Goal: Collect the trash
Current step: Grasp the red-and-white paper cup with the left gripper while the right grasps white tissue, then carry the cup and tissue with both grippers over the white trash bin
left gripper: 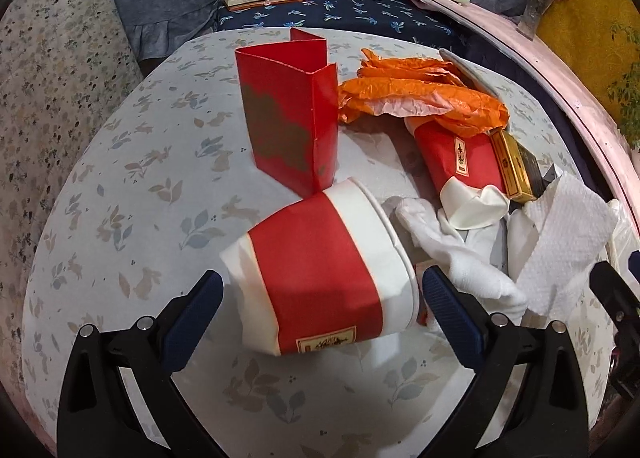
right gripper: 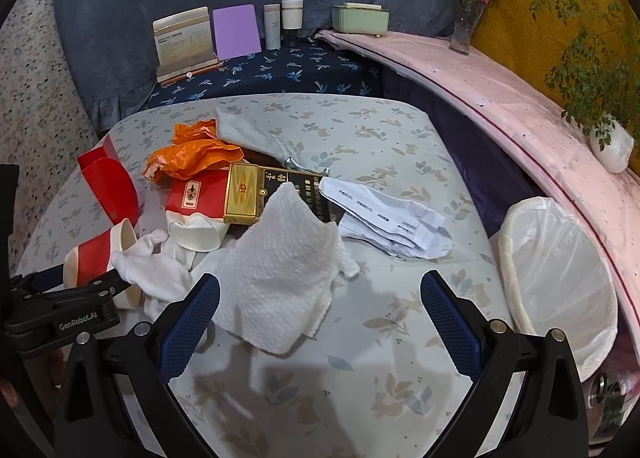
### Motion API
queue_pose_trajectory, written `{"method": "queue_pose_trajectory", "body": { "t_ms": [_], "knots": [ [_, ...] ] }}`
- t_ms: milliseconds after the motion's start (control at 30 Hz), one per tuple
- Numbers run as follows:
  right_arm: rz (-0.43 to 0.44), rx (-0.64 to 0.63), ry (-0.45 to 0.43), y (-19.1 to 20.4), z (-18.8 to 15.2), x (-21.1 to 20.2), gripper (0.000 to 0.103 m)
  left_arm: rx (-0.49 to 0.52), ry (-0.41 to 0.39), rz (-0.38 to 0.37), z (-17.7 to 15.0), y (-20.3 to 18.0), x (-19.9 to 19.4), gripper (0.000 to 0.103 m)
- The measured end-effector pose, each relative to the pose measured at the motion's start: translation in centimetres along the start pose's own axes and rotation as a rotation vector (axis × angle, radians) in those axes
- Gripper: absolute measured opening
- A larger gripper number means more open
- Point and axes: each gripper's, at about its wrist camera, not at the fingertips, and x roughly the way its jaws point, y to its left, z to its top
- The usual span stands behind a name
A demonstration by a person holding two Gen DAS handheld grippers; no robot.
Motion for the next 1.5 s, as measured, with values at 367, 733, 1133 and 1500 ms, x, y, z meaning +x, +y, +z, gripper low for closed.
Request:
{"method": "queue_pose_trajectory", "body": {
  "t_ms": [367,733,1133,1500],
  "knots": [
    [0.062,0.024,0.055,0.8,0.5,2.6,0.049,0.0,-0.008,-0.026,0.2,0.7,-0.6,0.087],
    [0.118,0.052,-0.032,-0.6,1.2,-1.8,0.008,-0.004,-0.09,-0.042,0.4,0.5,-5.2,0.087],
    [0.064,0.096,-0.179,-5.0,1.7,-8.9,0.008,0.089,-0.174,-0.131,0.0,-4.9,-10.9,0.087],
    [-0.05,0.205,-0.22,-13.4,-0.9,-12.3,0.009,0.257,-0.213,-0.244,-1.7,-14.7,-14.1,0.087]
  ]
}}
